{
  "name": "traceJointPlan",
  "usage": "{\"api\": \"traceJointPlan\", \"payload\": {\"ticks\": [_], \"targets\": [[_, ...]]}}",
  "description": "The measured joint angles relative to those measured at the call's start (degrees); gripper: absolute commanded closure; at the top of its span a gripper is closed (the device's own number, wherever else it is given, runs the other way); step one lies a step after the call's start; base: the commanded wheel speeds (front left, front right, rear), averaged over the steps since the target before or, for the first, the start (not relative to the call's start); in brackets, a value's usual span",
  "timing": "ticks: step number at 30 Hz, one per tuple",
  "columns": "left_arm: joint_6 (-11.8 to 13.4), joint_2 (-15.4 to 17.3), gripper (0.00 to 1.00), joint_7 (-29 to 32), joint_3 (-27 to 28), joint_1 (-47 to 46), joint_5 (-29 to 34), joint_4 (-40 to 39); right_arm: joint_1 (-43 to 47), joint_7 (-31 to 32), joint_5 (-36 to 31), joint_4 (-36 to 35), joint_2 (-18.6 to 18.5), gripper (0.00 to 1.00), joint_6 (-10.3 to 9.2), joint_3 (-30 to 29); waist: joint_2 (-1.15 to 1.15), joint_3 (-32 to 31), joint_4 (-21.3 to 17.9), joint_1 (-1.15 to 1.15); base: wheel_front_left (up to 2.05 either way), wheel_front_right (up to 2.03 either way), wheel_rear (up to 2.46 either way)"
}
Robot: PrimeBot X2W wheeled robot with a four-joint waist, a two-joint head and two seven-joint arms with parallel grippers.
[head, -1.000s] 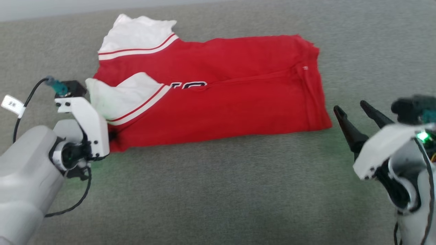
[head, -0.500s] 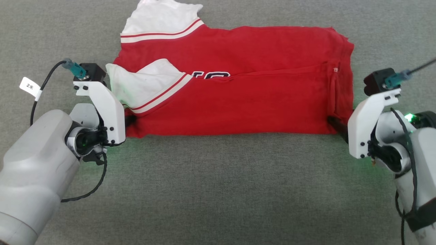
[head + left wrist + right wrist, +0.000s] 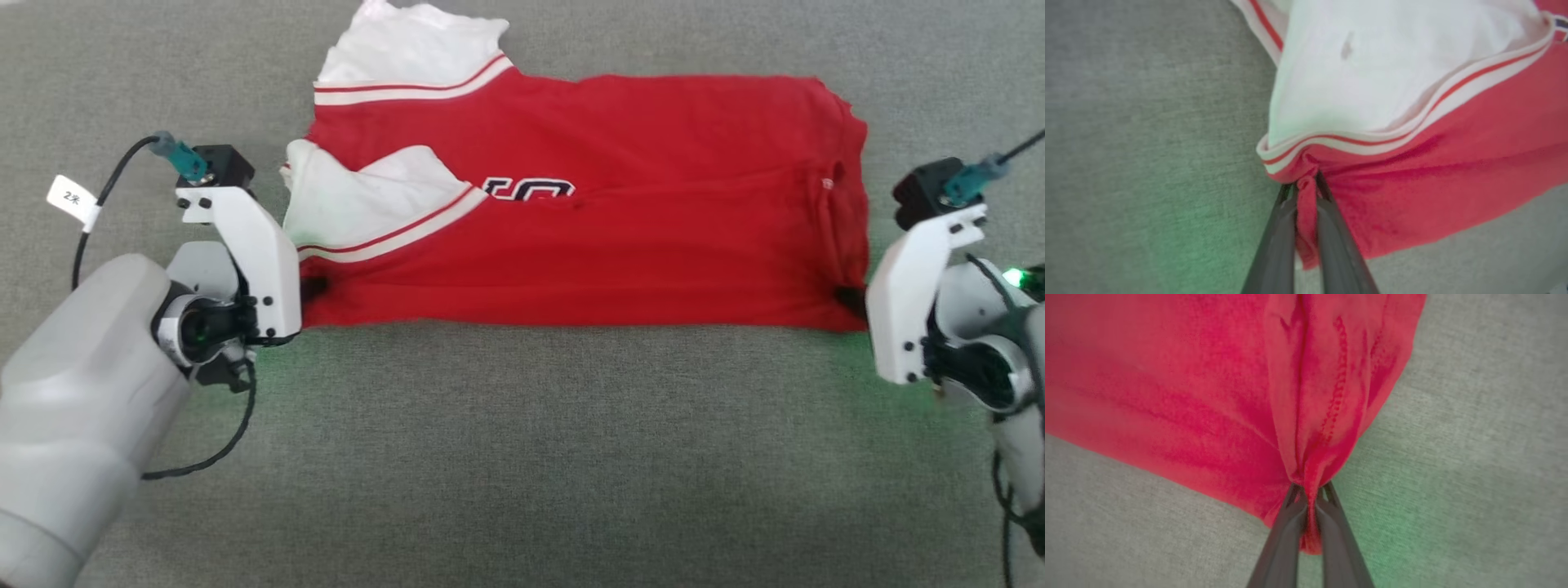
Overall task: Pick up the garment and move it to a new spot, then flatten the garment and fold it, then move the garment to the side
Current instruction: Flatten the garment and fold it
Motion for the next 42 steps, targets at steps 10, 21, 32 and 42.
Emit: {"api": "traceJointPlan", "payload": {"ticks": [10, 21, 32, 42], "targets": [[8.13, 8.35, 1.00, 3.83, -0.65, 6.38, -0.11, -16.25, 7.36, 7.47, 2.19, -12.38, -4.02, 1.00, -0.01, -3.16, 0.00, -1.89, 1.48, 0.00, 0.00, 0.00, 0.00], [18.30, 15.51, 0.83, 2.15, -0.99, 18.91, -1.18, -36.72, 18.67, 11.71, 2.12, -20.72, -4.20, 0.97, -0.02, -7.16, 0.00, -2.03, 2.22, 0.00, 0.00, 0.00, 0.00], [18.28, 15.15, 0.00, 1.21, -0.98, 19.39, -0.91, -35.99, 20.61, 5.82, -0.22, -20.69, -0.90, 0.00, -0.11, -7.06, 0.00, -2.57, 1.33, 0.00, 0.00, 0.00, 0.00], [18.30, 22.25, 0.00, 4.53, 1.56, 9.18, 3.65, -40.85, 20.51, -7.65, -2.59, -30.94, 3.45, 0.00, -0.15, -14.50, 0.00, -2.65, -2.58, 0.00, 0.00, 0.00, 0.00]]}}
